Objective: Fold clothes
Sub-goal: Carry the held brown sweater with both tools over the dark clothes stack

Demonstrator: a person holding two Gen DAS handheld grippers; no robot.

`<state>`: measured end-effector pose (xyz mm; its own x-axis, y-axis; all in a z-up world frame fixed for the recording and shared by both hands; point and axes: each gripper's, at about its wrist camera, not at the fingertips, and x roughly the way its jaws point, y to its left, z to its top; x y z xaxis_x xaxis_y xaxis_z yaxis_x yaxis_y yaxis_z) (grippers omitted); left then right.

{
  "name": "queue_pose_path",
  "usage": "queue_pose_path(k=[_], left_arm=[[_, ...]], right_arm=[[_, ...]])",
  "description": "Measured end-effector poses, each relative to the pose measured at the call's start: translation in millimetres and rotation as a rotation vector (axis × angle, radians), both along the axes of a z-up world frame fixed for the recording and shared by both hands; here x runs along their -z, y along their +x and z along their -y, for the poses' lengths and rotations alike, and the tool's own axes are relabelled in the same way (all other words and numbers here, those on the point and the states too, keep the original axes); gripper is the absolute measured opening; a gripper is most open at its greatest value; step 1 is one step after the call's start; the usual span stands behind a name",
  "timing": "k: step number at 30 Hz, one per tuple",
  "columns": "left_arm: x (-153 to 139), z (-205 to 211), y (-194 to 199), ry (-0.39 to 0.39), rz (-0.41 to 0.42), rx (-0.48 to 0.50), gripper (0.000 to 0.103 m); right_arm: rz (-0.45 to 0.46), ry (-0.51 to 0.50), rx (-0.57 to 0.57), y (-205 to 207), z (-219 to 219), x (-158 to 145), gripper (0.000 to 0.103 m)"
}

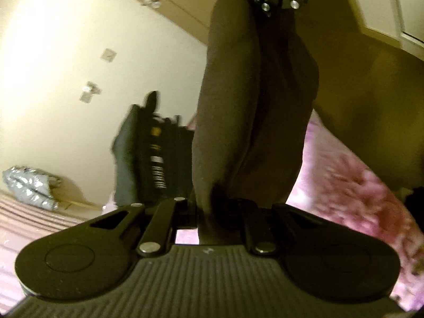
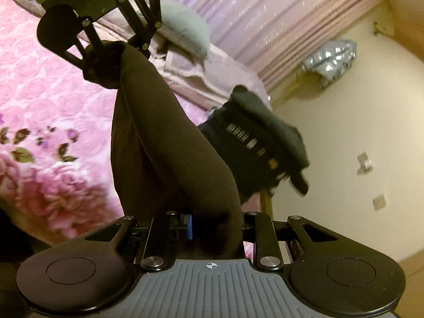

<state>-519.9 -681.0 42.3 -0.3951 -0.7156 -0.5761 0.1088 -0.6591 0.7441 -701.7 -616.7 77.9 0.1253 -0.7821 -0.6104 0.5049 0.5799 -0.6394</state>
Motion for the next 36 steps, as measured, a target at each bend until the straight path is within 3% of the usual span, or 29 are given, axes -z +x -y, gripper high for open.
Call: queue_pose_path(k=[5, 10, 17, 22, 28, 32, 35, 36], left_arm=[[-38.2, 66.1, -9.9, -0.048, -0.047, -0.017, 0.01], [-87.7, 134.2, -19.8, -0.137, -0.09, -0.062, 0.01], [-128.7, 232.1, -41.8, -0.213, -0.122, -0.211, 0.01], [-156.9, 302.1, -58.0, -0.266, -0.144, -0.319, 0.01], [-159.2, 384.1, -90.4, -0.278, -0.124, -0.489, 0.01], [-151.8, 429.7, -108.7, -0.369, -0.071, -0.568, 0.01], [-118.6, 446.3, -121.2, -0.381, -0.028, -0.602, 0.01], [-98.6, 442.9, -124.1, -0.335, -0.02, -0.605, 0.01]], right_arm=[[-0.039, -0.059, -0.059, -11.7, 71.7, -41.7, 0.025], [-0.014, -0.136, -0.092, -24.3, 144.9, -92.7, 0.025], [0.024, -0.221, -0.197, -47.3, 260.5, -148.3, 0.025], [0.035, -0.258, -0.311, -65.9, 353.8, -170.0, 0.025], [0.025, -0.281, -0.453, -87.5, 458.0, -172.2, 0.025], [0.021, -0.372, -0.511, -91.2, 510.7, -160.7, 0.025], [0.037, -0.397, -0.538, -93.6, 524.0, -131.9, 0.025], [0.039, -0.369, -0.548, -95.9, 522.0, -114.6, 0.025]])
